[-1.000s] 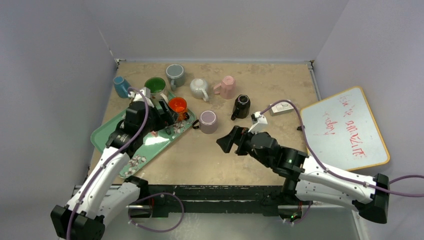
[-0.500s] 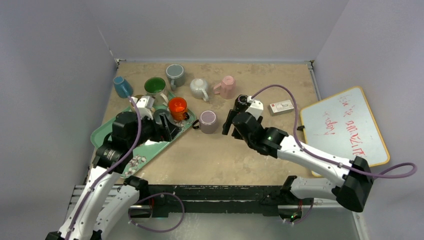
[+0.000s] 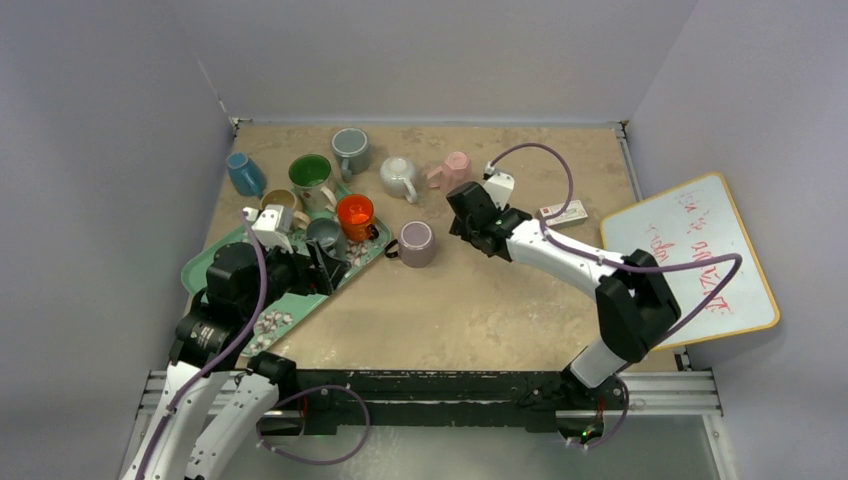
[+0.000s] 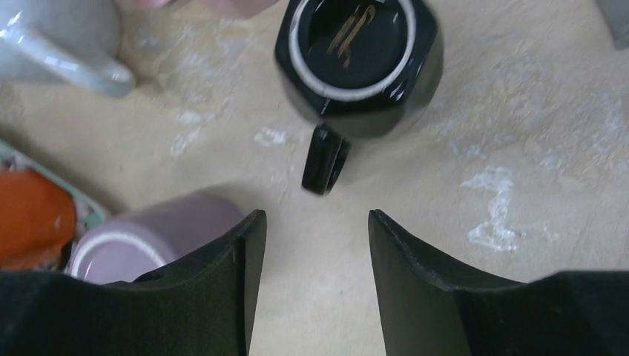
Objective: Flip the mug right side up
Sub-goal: Turn over the cup at the center of the board.
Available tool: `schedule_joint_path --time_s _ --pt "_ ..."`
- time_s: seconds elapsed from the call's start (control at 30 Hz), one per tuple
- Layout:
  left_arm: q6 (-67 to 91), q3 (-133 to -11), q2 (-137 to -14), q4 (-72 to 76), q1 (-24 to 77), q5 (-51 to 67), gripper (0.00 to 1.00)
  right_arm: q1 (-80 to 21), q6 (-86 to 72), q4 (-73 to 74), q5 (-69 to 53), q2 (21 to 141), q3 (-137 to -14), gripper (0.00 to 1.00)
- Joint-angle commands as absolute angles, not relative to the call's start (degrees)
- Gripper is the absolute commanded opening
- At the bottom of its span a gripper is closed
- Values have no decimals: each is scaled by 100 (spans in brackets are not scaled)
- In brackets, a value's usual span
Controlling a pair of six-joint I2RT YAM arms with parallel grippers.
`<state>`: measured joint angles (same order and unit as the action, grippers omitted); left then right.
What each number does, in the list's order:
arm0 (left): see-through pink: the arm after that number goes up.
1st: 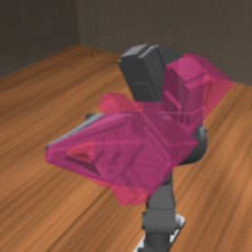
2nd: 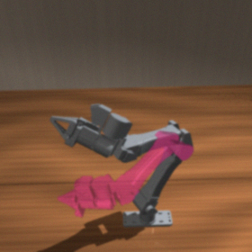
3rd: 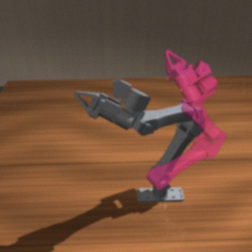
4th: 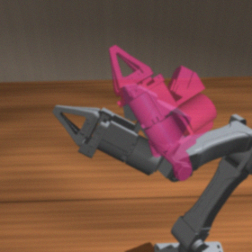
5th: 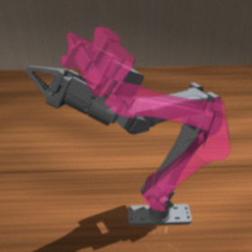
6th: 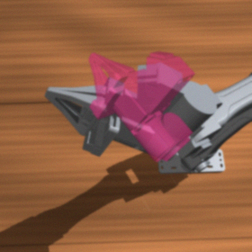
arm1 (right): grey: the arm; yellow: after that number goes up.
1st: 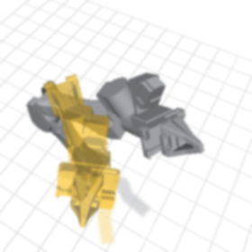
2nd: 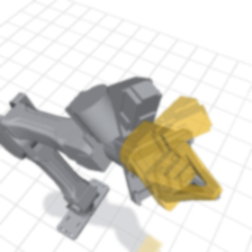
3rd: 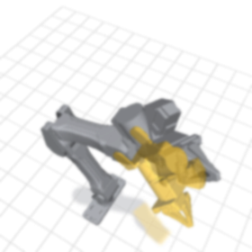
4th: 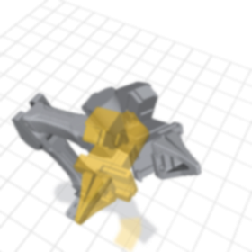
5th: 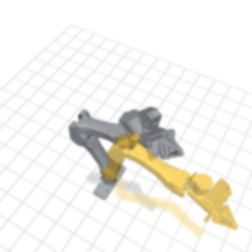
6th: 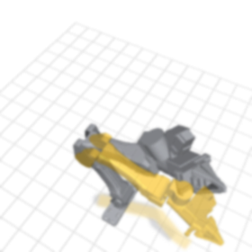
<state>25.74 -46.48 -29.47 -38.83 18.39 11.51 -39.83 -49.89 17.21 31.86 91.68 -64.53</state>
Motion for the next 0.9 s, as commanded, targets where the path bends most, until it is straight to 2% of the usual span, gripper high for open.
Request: schedule_joint_path --time_s 0.0,0.2,0.63,0.87 --pt "2452 -4640 -2869 -3841 1836 1064 87 -3662 -5039 1667 3230 9405 -6836 55" --pt "2448 -4630 -2852 -3838 1837 1063 87 -3443 -5005 1234 3001 9733 -6883 51" --pt "2452 -4632 -2819 -3834 1837 1063 87 -3209 -4929 1298 2821 10430 -7308 44" --pt "2452 -4629 -2803 -3830 1837 1059 87 -3202 -4789 1266 2643 10463 -7294 33"
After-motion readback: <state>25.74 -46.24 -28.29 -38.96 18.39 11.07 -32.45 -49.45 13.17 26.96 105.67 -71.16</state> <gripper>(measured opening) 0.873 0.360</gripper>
